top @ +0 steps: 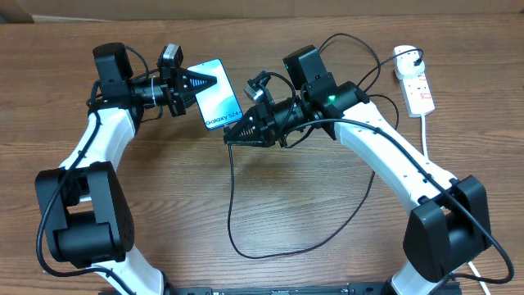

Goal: Plug charger to phone and switch on socket

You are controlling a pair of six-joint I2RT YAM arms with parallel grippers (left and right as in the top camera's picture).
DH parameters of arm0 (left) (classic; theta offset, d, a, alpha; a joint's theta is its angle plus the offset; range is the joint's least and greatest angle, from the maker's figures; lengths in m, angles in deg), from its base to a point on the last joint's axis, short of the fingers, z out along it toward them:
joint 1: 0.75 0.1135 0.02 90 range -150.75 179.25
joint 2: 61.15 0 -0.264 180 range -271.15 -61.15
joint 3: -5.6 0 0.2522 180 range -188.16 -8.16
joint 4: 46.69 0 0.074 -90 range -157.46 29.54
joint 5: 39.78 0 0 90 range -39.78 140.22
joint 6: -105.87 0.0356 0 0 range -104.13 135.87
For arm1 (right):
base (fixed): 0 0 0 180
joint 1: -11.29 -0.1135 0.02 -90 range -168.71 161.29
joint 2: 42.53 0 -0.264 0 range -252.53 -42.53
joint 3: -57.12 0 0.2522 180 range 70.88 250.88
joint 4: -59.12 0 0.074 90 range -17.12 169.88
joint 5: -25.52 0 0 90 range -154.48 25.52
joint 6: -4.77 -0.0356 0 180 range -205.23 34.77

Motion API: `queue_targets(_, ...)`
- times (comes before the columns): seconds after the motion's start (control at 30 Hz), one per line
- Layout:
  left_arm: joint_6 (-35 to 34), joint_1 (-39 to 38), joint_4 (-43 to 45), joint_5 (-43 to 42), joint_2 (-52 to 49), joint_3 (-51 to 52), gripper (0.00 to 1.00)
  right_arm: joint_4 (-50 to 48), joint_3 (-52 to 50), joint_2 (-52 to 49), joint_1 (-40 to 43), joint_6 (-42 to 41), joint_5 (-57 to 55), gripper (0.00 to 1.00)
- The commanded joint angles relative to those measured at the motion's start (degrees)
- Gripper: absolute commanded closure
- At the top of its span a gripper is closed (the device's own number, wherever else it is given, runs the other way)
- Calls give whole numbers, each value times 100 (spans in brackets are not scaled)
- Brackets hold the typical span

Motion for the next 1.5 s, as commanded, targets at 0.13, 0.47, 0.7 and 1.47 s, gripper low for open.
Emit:
queue_targets(0.13, -15, -44, 26, -267, 20, -157, 96, -79, -57, 70, 173, 28, 0, 96)
queue_targets(0.47, -17, -44, 24, -267, 20, -157, 96, -81, -59, 68, 173, 74, -11, 96)
queue_targets(0.7, -17, -44, 24, -267, 20, -157, 96, -72, -70, 68, 173, 157, -26, 96)
queue_targets(1.47, -15, -44, 24, -267, 20, -157, 96, -96, -184, 57, 297, 175, 251, 96)
